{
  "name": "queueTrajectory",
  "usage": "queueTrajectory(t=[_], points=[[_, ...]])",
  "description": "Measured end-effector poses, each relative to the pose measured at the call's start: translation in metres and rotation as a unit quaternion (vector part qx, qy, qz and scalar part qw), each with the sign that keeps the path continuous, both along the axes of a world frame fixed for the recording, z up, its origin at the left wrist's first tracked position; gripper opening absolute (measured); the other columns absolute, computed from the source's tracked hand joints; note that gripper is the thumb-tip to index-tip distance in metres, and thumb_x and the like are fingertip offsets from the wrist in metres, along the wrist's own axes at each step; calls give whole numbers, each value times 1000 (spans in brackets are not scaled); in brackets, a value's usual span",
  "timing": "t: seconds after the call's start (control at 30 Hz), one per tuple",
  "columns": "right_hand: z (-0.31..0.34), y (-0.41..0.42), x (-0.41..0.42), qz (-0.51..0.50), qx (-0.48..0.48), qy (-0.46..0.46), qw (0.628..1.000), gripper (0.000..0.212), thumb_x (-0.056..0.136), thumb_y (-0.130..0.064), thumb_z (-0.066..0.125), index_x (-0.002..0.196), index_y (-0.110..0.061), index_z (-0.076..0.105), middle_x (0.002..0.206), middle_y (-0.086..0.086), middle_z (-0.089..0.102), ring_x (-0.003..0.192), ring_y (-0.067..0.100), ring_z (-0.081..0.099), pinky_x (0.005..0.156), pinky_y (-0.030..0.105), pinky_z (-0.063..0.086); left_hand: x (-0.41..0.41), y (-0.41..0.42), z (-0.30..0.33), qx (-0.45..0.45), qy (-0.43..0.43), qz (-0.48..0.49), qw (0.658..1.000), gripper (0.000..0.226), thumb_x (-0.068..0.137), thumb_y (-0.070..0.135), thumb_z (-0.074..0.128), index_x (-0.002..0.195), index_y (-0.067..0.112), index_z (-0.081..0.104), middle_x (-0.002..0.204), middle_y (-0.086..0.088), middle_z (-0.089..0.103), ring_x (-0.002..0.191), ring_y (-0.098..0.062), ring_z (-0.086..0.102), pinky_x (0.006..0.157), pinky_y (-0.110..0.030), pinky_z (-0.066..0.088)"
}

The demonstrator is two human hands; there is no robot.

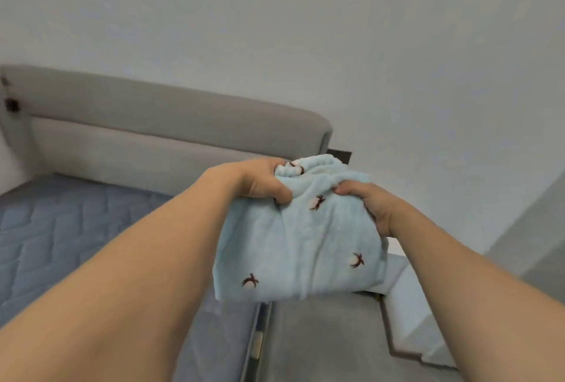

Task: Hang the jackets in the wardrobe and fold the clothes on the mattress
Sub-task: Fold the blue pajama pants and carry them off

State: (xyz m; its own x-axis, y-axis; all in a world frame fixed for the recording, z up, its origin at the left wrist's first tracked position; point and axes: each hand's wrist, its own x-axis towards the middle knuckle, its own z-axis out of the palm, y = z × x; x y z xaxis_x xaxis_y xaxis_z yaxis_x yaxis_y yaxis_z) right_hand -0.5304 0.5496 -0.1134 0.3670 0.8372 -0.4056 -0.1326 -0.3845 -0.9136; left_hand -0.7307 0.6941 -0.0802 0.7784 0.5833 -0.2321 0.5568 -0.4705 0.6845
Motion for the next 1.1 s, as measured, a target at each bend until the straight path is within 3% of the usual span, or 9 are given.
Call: queueTrajectory(t=[0.17, 0.4, 0.47, 0.53, 0.7, 0.8, 0.9, 1.0, 1.1], points=[[97, -101, 104, -93, 107, -56, 988, 52, 66, -27, 72, 115, -10, 69, 108, 19, 72, 95, 32, 70, 80, 41, 55, 139, -62, 101, 70, -48, -113, 990, 38, 63, 27, 74, 99, 36, 62, 100, 10, 68, 92, -13, 65, 81, -32, 55], [172, -222, 224, -272, 217, -105, 932, 57, 63, -23, 75, 116, -5, 68, 111, 22, 70, 102, 37, 68, 85, 47, 55, 304, -154, 191, 201, -122, -231, 944, 50, 52, 43, 68, 100, 35, 57, 103, 9, 63, 97, -15, 62, 84, -35, 52], [185, -253, 250, -318, 239, -118, 910, 58, 62, -22, 76, 117, -4, 68, 111, 23, 70, 103, 38, 67, 86, 48, 56, 345, -176, 209, 241, -129, -263, 925, 69, 55, 48, 68, 121, 36, 49, 125, 8, 48, 110, -18, 55, 92, -38, 49], [199, -282, 268, -370, 255, -140, 882, 55, 64, -20, 77, 115, -3, 68, 110, 23, 70, 103, 38, 67, 87, 50, 56, 379, -194, 223, 265, -136, -301, 906, 97, 58, 53, 73, 144, 38, 29, 142, 11, 23, 124, -19, 44, 101, -41, 43], [219, -345, 306, -467, 278, -191, 817, 52, 67, -17, 78, 115, -1, 68, 108, 24, 70, 100, 38, 68, 89, 54, 54, 468, -241, 240, 324, -145, -415, 838, 133, 46, 65, 87, 147, 50, 1, 152, 22, -1, 141, -23, 31, 110, -50, 39], [228, -379, 319, -531, 264, -212, 777, 42, 74, -17, 78, 113, -5, 68, 106, 19, 72, 99, 35, 69, 89, 52, 55, 515, -279, 245, 370, -208, -448, 786, 127, 50, 62, 84, 147, 44, 5, 152, 15, 3, 134, -26, 40, 105, -48, 44], [239, -418, 328, -585, 268, -234, 729, 37, 77, -17, 77, 112, -10, 70, 104, 16, 73, 99, 33, 70, 89, 52, 55, 557, -328, 251, 404, -292, -458, 736, 110, 56, 56, 78, 145, 33, 17, 146, 6, 22, 111, -24, 52, 86, -40, 51], [249, -458, 337, -628, 281, -261, 677, 34, 78, -16, 76, 111, -11, 70, 102, 14, 74, 98, 32, 70, 88, 50, 56, 587, -385, 259, 423, -360, -460, 693, 89, 63, 47, 74, 136, 25, 29, 138, 4, 31, 95, -24, 51, 68, -34, 45], [256, -498, 357, -657, 291, -293, 631, 47, 70, -23, 80, 114, -12, 68, 106, 13, 73, 101, 32, 69, 87, 50, 56, 618, -438, 270, 443, -413, -446, 659, 85, 71, 47, 68, 141, 23, 28, 141, 2, 32, 101, -28, 49, 78, -39, 47]])
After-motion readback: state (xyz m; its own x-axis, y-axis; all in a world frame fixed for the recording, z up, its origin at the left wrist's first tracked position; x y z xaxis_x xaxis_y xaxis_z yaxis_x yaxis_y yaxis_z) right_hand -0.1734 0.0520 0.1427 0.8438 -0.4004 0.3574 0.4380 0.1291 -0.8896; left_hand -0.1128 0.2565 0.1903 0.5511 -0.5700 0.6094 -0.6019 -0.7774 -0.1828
